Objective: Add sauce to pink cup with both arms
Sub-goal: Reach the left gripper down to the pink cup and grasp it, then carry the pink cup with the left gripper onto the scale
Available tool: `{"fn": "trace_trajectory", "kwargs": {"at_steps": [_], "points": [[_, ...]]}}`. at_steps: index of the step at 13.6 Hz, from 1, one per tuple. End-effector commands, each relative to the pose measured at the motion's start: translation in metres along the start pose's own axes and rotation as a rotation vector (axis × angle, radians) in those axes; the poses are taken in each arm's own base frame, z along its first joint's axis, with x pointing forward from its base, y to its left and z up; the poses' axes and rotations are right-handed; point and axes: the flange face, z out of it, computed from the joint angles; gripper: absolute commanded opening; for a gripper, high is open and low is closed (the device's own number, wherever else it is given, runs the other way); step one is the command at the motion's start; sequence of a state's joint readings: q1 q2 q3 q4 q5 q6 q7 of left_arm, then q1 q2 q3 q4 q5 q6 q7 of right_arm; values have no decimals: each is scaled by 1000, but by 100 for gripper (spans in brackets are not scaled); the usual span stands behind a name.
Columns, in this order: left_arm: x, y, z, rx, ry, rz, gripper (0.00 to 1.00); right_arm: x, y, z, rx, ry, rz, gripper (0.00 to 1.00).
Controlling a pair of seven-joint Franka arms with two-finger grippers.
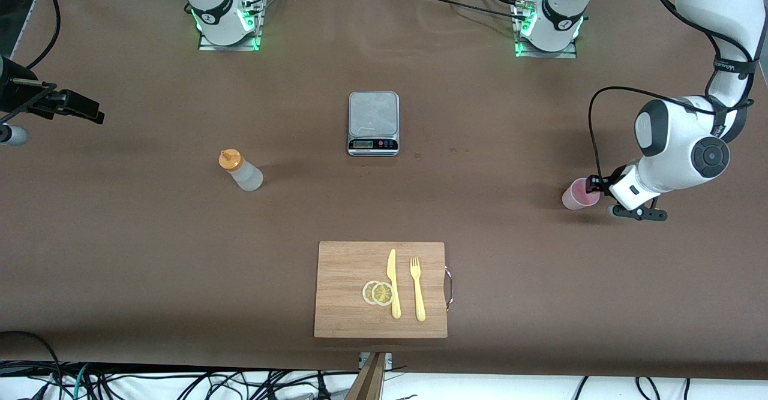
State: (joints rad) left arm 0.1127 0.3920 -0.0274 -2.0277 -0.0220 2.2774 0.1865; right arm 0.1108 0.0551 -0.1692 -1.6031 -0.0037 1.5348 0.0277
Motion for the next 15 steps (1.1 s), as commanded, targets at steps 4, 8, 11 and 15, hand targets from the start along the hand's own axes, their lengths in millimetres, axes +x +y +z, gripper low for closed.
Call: {"fn": "trace_trajectory", "kwargs": {"at_steps": [4,8,11,15], "points": [[2,-2,-6,6,20,21,0,0,1,-4,-2,7,-12,100],[22,34,-50,-5,35,55,0,0,1,-4,-2,7,-11,100],[16,130,-91,-150,-16,39,0,-1,1,-3,-2,5,-11,100],[-19,292,-104,-150,-60,-69,0,0,1,-4,-2,7,-12,100]]}}
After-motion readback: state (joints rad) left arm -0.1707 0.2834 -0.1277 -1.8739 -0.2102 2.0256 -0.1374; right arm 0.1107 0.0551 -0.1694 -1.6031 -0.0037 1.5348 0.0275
